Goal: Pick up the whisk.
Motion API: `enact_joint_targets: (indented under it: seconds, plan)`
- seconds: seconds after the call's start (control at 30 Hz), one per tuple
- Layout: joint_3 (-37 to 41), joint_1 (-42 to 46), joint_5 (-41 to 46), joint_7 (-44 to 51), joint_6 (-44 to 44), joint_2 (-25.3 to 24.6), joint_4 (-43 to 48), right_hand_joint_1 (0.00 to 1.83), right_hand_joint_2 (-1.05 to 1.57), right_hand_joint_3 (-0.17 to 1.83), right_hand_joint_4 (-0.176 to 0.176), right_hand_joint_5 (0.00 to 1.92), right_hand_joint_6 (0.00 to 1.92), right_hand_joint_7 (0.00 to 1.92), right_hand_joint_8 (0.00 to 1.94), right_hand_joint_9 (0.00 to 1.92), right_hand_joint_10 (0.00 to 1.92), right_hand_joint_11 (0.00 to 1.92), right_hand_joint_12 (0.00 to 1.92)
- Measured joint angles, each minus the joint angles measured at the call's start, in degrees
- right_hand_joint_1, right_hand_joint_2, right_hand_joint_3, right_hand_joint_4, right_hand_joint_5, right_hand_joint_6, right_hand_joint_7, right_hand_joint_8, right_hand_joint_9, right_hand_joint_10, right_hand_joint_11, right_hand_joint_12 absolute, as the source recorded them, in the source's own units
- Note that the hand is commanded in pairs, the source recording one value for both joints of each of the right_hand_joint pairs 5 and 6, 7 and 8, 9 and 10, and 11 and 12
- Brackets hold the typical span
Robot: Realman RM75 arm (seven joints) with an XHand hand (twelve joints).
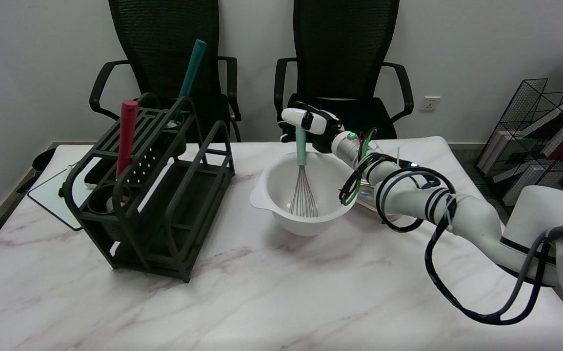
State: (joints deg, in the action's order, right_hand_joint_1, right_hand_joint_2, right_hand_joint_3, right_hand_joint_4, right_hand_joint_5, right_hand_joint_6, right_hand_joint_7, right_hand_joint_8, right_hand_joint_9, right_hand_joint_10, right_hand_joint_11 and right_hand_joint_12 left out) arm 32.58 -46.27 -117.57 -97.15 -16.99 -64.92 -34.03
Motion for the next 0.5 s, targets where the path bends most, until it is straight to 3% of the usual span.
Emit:
enact_joint_targets:
  seconds: [0.5]
  plan:
    - [0.5, 0.2, 0.04, -0.05, -0.08, 0.63, -2.12, 1.13, -0.03, 1.14, 0.0, 0.14, 0.14, 0.62, 0.62, 0.86, 0.86, 1.22, 1.22]
